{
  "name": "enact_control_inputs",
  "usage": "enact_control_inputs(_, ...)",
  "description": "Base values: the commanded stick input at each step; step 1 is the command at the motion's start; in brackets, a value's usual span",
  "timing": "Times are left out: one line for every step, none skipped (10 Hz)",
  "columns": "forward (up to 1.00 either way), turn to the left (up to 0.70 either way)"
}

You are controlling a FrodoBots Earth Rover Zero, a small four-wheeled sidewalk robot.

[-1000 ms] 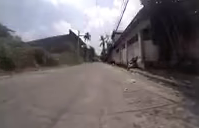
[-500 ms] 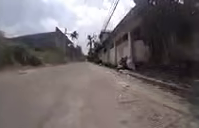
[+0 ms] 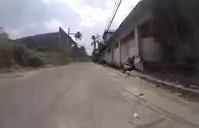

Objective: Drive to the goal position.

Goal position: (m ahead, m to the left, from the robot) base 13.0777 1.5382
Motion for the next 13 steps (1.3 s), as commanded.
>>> enact_control_inputs(1.00,0.00)
enact_control_inputs(1.00,0.00)
enact_control_inputs(1.00,0.00)
enact_control_inputs(1.00,0.00)
enact_control_inputs(1.00,0.00)
enact_control_inputs(1.00,0.00)
enact_control_inputs(1.00,0.00)
enact_control_inputs(1.00,0.00)
enact_control_inputs(1.00,0.00)
enact_control_inputs(1.00,0.00)
enact_control_inputs(1.00,0.00)
enact_control_inputs(1.00,0.00)
enact_control_inputs(1.00,0.00)
